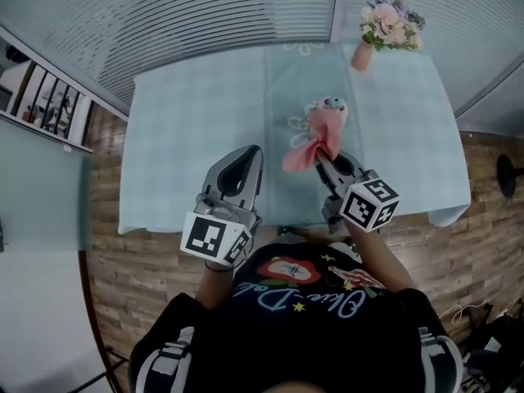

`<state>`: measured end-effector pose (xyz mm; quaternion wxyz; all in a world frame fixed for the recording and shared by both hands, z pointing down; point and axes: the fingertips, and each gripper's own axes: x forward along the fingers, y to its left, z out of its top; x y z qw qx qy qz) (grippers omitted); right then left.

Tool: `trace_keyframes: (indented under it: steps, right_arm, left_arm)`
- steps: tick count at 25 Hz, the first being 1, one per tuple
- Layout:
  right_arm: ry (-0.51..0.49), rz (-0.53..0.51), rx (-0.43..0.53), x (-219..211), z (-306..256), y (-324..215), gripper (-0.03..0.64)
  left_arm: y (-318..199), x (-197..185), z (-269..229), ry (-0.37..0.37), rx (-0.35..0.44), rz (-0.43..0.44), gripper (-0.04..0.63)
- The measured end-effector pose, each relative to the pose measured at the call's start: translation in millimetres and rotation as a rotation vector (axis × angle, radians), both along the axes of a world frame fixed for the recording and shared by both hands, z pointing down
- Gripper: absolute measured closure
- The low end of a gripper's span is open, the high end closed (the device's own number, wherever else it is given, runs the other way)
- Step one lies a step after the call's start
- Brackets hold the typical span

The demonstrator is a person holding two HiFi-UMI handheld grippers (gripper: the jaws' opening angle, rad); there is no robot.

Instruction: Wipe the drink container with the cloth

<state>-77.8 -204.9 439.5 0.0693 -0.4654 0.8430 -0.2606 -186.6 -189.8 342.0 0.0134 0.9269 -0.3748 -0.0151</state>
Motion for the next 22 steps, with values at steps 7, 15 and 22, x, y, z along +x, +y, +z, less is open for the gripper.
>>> trace_keyframes:
  steps: [7, 15, 22]
  right_arm:
    - [-0.155, 0.074, -0.117, 4.3, 21.0, -23.7, 0.603]
    - [-0.222, 0.176, -0.156, 13.8, 31.3, -36.3, 0.603]
    - [-0.219, 0.252, -0.186, 22.8, 45.7, -35.8, 0.603]
  left_arm:
    - [-9.7, 7.6, -1.8, 0.003, 0.009, 0.054, 0.591]
    - [-6.8, -4.9, 2.7, 0.01, -0.007, 0.045, 0.591]
    - [-6.0, -15.0, 5.2, 0.02, -0.011, 0.048, 0.591]
